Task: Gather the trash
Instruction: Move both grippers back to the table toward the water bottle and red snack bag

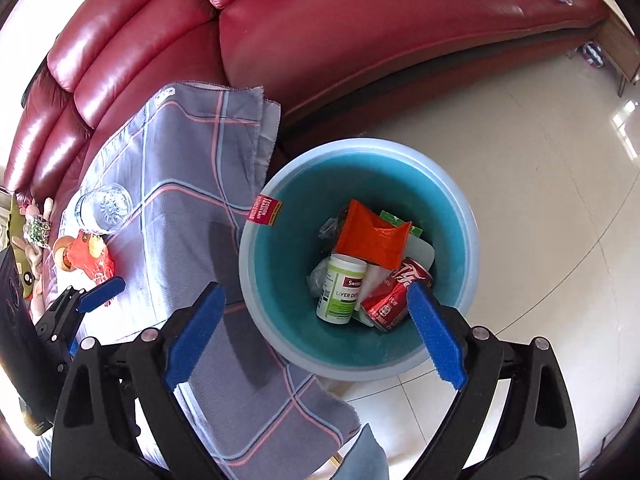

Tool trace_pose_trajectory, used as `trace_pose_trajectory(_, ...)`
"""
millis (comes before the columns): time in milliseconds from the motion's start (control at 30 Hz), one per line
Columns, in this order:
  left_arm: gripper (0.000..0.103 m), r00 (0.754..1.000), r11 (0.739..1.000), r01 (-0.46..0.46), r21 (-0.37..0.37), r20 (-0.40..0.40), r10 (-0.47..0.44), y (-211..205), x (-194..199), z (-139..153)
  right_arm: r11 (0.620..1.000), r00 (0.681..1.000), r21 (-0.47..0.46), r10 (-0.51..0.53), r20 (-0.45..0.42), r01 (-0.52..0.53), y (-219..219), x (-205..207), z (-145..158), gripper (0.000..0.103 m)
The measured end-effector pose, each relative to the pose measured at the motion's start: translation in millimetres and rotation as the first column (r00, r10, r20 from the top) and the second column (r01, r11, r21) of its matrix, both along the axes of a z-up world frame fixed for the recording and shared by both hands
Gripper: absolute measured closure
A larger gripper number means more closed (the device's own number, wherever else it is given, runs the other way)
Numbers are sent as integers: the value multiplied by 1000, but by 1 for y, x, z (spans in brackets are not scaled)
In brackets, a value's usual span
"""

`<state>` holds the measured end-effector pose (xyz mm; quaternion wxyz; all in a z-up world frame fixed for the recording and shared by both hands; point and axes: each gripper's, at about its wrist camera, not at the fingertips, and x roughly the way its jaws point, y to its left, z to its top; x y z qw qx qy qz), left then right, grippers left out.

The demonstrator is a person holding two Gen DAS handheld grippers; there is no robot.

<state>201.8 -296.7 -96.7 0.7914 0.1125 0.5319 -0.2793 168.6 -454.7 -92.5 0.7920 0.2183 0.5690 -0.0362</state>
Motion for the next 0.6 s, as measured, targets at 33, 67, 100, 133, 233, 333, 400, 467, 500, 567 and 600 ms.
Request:
trace_pose_trajectory(33,4,1000,1000,-6,-2,3,6,4,-1,1,1000,1000,-1,6,0,-6,4,1,1,15)
trace_pose_trajectory(67,4,1000,1000,-13,-5,5,13,9,-1,3,1000,1000,-3,15,0,-15,8,2,2,15)
trace_pose_trajectory(100,4,1000,1000,-21,-7,6,21,14,-1,4,1000,1000,-7,28,-1,-28,14,5,3,15)
trace_pose_trajectory(133,4,999,999,-32,-9,6,32,20,0,5,999,999,-11,42,-2,-42,20,7,4,15)
trace_pose_trajectory(233,4,997,997,-75,-12,0,75,41,3,6,995,995,-22,96,-6,-96,42,21,6,15)
trace_pose_trajectory(333,4,992,992,-129,-12,-3,129,69,8,6,984,985,-52,171,-13,-171,69,38,9,15)
trace_pose_trajectory(400,4,986,986,-166,-14,-9,166,89,12,6,971,974,-75,226,-18,-227,88,51,12,15)
trace_pose_trajectory(467,4,980,980,-201,-11,-7,201,110,15,6,954,960,-104,280,-27,-281,108,63,15,15)
trace_pose_trajectory(500,4,976,976,-218,-7,-4,218,121,17,6,944,951,-121,307,-33,-308,118,69,16,15)
trace_pose_trajectory(567,4,966,966,-257,-1,1,257,144,21,6,920,933,-152,358,-40,-360,139,80,19,15)
trace_pose_trajectory(600,4,961,961,-276,-3,0,276,156,23,6,905,921,-171,387,-44,-388,150,86,22,15)
